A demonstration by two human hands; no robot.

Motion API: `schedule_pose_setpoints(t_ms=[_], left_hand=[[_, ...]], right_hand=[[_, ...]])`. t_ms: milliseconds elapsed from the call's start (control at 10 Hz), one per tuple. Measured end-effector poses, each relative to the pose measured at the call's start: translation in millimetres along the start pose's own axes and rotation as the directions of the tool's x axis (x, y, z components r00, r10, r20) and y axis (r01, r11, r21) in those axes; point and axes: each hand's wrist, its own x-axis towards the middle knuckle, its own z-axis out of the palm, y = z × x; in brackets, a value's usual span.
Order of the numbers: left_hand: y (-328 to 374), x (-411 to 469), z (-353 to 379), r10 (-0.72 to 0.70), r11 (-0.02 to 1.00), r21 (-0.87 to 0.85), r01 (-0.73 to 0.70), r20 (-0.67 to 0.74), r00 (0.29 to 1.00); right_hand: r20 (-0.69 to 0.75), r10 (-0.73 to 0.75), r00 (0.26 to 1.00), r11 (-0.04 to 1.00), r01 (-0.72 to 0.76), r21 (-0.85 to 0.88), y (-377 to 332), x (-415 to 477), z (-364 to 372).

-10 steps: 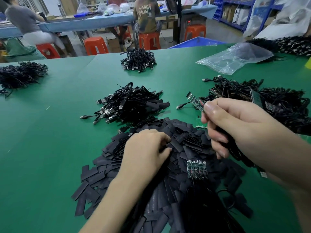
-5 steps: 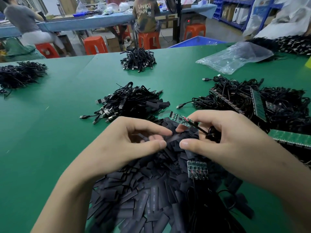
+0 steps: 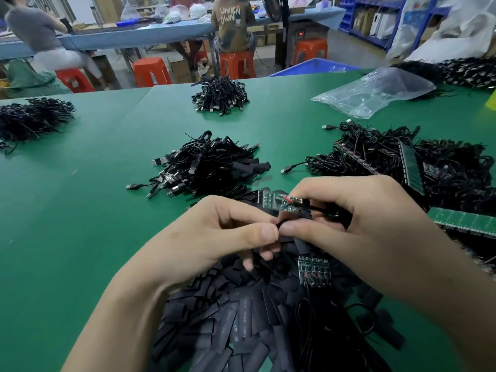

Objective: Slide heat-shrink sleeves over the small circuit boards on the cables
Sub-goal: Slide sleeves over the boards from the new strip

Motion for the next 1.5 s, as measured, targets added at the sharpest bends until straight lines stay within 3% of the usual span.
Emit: schedule_pose_setpoints(t_ms=[100,200,300,400,600,800,1100,1300,1400,1500], left_hand=[[4.7,0.7,-0.3,0.119,0.989,0.107,-0.104,-0.146,0.982],[8.5,0.0,-3.1,0.339,0.884,0.429,-0.189,-0.307,0.889],[12.0,-1.2,-1.3,0.504,0.740,0.631,-0.231,-0.293,0.813],[15.0,-1.1,3.1,0.568,0.681,0.685,-0.259,-0.272,0.776],[20.9,-3.4,8.2,0.605,0.624,0.734,-0.268,-0.237,0.760],[24.3,-7.3,7.5,0.612,0.477,0.839,-0.260,-0.105,0.784],[22.6,-3.3,17.3,0.586,0.505,0.836,-0.215,-0.149,0.797],[28.5,-2.9,19.4,0.511,0.550,0.795,-0.255,-0.079,0.856],[28.8,-6.2,18.4,0.464,0.636,0.735,-0.235,-0.122,0.877],[32.0,-7.0,23.4,0.411,0.634,0.753,-0.173,-0.139,0.901]], right_hand=[[-0.022,0.083,0.996,0.992,-0.081,0.093,3.1,-0.4,-3.3],[0.006,0.162,0.987,0.968,-0.160,0.195,6.0,-1.3,-11.5],[0.081,0.173,0.982,0.974,-0.183,0.134,7.8,-0.8,-15.8],[0.184,0.189,0.965,0.953,-0.225,0.201,7.1,-1.3,-17.1],[0.270,0.205,0.941,0.895,-0.292,0.338,3.1,0.0,-20.5],[0.279,0.238,0.930,0.902,-0.318,0.293,3.9,-1.1,-21.4],[0.307,0.242,0.920,0.921,-0.317,0.225,7.4,-1.8,-19.2],[0.298,0.240,0.924,0.927,-0.310,0.213,9.4,-1.5,-19.7],[0.327,0.219,0.919,0.912,-0.312,0.265,8.6,-0.7,-18.2],[0.342,0.208,0.916,0.915,-0.306,0.264,8.3,-0.5,-14.5]])
